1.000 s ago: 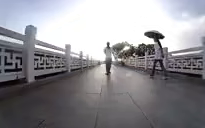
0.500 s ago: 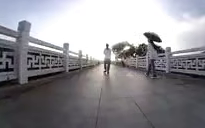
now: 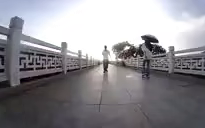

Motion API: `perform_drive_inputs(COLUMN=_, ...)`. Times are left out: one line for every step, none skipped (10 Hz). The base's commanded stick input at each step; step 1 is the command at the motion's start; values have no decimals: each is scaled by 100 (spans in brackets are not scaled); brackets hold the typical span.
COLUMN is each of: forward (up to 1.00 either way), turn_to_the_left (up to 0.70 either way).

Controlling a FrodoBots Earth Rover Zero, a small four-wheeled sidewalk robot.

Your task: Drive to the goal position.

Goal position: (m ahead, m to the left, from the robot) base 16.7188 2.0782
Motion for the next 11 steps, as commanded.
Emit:
perform_drive_inputs(forward=45, turn_to_the_left=0)
perform_drive_inputs(forward=45, turn_to_the_left=0)
perform_drive_inputs(forward=45, turn_to_the_left=0)
perform_drive_inputs(forward=45, turn_to_the_left=0)
perform_drive_inputs(forward=45, turn_to_the_left=0)
perform_drive_inputs(forward=45, turn_to_the_left=0)
perform_drive_inputs(forward=45, turn_to_the_left=0)
perform_drive_inputs(forward=45, turn_to_the_left=0)
perform_drive_inputs(forward=45, turn_to_the_left=0)
perform_drive_inputs(forward=45, turn_to_the_left=0)
perform_drive_inputs(forward=45, turn_to_the_left=0)
